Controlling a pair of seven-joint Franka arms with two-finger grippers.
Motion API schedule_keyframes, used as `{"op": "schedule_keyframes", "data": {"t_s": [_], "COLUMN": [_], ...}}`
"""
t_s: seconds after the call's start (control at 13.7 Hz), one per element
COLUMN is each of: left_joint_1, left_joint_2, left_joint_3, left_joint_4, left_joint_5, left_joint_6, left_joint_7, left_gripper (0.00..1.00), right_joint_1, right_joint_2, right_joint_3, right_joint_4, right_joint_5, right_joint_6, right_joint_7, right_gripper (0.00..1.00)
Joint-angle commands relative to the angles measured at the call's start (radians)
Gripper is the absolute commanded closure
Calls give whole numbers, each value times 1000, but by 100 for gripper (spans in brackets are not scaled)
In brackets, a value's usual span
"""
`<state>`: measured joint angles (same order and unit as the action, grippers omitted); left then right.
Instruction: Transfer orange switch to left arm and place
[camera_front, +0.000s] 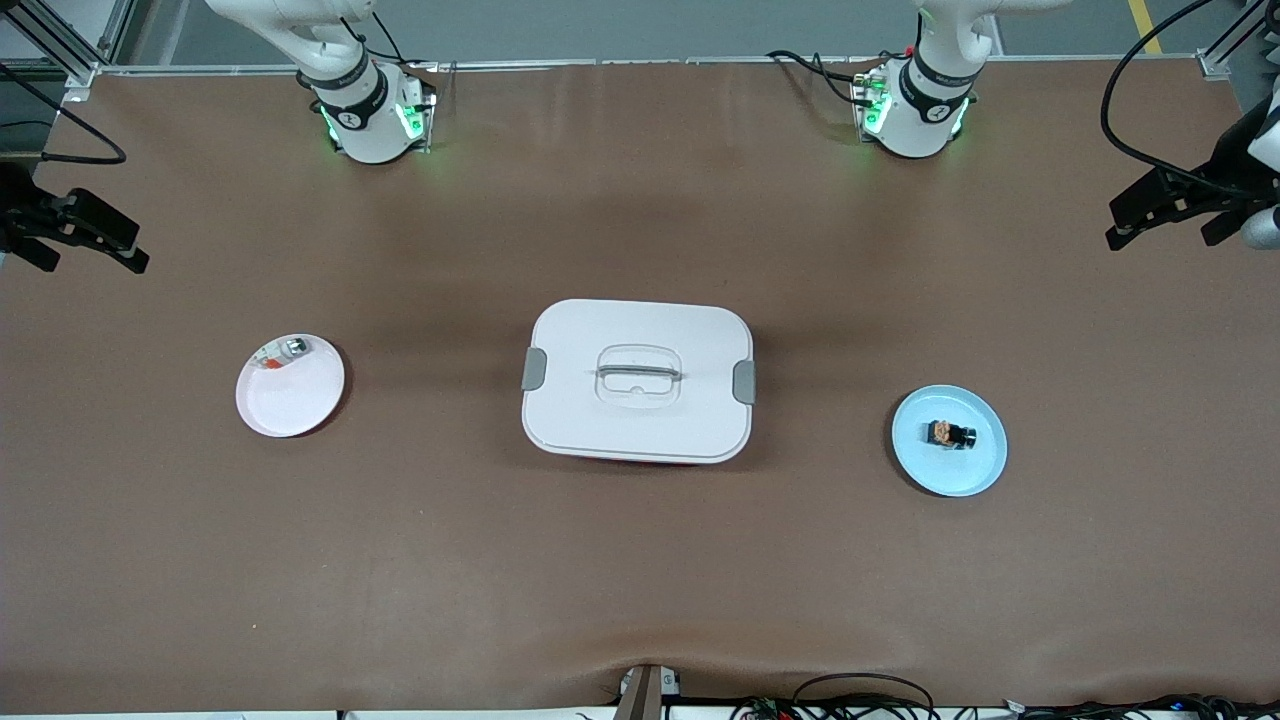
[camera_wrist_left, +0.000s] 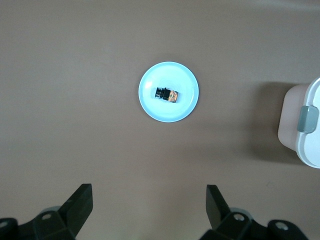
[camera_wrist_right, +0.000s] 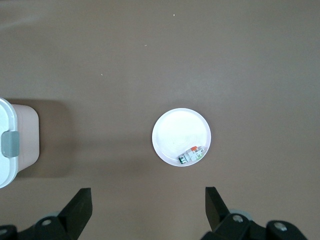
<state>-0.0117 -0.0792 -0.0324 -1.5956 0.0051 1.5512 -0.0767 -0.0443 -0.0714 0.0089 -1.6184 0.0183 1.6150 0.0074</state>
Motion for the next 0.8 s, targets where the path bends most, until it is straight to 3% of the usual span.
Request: {"op": "schedule_keyframes", "data": {"t_s": [0.0,0.73], "left_joint_1": [-10,-11], "left_joint_2": [-34,-16], "left_joint_3": [14,16], "left_joint_4": [-21,19], "left_joint_5": [-17,3], "left_joint_6": [-29,-57], "left_joint_7": [-3,-9], "left_gripper": [0,0], "right_joint_1": [-14,-14], "right_joint_2": [7,7], "right_joint_3": [14,14], "right_joint_4": [18,18], "right_joint_5": [-12,-12], "right_joint_6": [-14,-14], "right_joint_7": [2,2], "right_gripper": [0,0]}}
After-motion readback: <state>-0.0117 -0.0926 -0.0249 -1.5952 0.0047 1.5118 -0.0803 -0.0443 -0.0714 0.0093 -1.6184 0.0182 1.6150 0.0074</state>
